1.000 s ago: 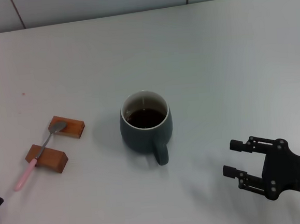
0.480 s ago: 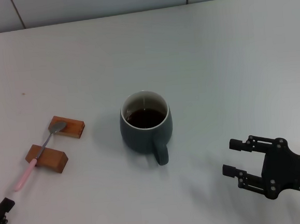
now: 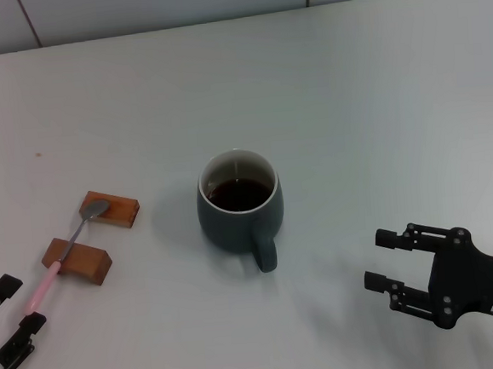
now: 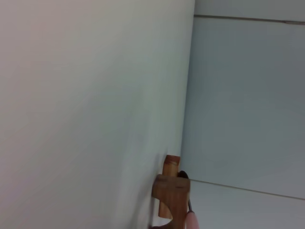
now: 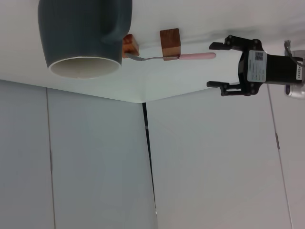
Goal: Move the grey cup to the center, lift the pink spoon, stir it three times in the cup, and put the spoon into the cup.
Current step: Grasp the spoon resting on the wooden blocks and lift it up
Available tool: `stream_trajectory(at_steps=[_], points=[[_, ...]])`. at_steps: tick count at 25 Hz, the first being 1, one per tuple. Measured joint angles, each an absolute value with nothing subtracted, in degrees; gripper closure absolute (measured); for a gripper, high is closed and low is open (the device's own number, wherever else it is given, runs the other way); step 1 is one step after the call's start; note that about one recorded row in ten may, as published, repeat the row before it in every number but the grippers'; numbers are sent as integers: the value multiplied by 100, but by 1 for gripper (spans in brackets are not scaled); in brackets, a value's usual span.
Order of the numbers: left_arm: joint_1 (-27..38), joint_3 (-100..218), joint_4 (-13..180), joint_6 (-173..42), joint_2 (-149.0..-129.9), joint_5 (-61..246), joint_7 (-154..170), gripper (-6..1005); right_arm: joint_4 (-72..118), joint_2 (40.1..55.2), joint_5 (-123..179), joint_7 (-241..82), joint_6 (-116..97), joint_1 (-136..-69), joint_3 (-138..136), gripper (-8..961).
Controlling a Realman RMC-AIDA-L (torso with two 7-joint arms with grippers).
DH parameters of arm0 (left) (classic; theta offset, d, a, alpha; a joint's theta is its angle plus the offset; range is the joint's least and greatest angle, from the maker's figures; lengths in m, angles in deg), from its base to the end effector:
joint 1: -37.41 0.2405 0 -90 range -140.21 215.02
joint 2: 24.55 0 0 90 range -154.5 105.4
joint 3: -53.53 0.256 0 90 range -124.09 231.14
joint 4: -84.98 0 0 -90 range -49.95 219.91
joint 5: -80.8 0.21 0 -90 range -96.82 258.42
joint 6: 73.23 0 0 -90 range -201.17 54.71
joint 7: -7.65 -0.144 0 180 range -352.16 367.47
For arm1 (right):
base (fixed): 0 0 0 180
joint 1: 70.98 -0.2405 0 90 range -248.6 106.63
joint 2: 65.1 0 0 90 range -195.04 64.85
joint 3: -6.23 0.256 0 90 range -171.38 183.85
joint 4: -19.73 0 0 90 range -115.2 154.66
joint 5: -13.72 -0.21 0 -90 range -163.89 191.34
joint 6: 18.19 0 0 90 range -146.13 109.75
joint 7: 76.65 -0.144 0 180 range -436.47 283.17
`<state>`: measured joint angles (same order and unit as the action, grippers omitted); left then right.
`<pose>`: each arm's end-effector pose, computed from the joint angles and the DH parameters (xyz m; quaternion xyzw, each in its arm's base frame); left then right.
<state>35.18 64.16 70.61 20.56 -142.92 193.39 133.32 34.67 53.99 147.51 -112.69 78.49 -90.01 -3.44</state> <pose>-0.3895 0.1450 -0.0047 -0.3894 -0.7734 -0.4943 0.0765 0.3274 0.2124 -0.0418 -0.9210 0.1384 0.3059 0.1977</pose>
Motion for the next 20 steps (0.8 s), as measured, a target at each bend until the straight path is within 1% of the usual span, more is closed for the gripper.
stream_trajectory(at_steps=[20], points=[[3189, 6382, 7242, 1728, -14306, 19333, 13178, 225, 3458, 5399, 14740, -11282, 7849, -8976, -290, 368]])
